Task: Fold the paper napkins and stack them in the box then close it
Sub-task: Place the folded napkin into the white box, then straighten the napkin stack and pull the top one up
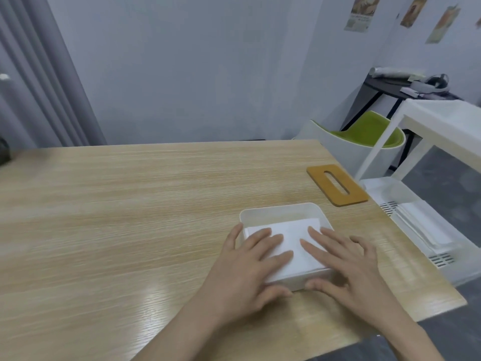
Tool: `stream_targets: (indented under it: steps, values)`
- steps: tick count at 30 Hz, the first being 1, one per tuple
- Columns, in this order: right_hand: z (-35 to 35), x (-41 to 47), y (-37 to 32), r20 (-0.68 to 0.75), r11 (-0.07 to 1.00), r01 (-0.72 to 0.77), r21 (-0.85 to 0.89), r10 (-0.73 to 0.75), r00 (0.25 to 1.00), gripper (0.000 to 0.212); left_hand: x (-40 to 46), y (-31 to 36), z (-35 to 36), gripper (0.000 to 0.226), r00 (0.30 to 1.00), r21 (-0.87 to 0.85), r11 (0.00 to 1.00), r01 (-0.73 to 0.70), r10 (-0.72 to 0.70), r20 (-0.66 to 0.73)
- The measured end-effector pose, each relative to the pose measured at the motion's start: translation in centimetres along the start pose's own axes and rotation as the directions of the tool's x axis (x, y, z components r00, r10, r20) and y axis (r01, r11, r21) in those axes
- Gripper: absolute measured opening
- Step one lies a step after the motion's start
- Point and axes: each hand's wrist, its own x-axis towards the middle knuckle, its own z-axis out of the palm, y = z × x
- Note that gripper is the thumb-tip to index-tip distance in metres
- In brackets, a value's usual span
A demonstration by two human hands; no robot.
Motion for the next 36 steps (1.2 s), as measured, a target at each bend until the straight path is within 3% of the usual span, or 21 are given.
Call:
stream_targets:
  steps: [6, 18, 23, 27, 36]
  values:
    - [0.4, 1.2, 0.9, 0.018, 0.997, 0.009, -0.074, -0.008, 1.0, 0.058, 1.2, -1.1, 0.9, 0.048, 0.997, 0.06, 0.998, -0.008, 0.013, -0.075]
    - [0.6, 7.0, 3.1, 0.104, 0.984, 0.076, -0.16, -0.06, 0.993, 0.058, 5.1, -4.7, 0.7, 0.051, 0.999, 0.084, 0.996, 0.043, -0.041, -0.026]
    - [1.2, 8.8, 3.7, 0.079, 0.945, 0.238, -0.225, -0.225, 0.971, 0.051, 6.1, -5.9, 0.5, 0.049, 0.999, 0.108, 0.994, 0.026, -0.021, -0.044]
    - [0.8, 9.1, 4.8, 0.087, 0.913, 0.346, -0.215, -0.335, 0.938, 0.044, 6.6, -5.6, 0.2, 0.048, 1.0, 0.141, 0.99, 0.009, -0.008, -0.008]
    - [-0.6, 10.3, 5.4, 0.234, 0.915, 0.363, -0.177, -0.319, 0.919, 0.046, 7.5, -4.3, -1.4, 0.057, 0.991, 0.136, 0.988, 0.077, -0.09, 0.095]
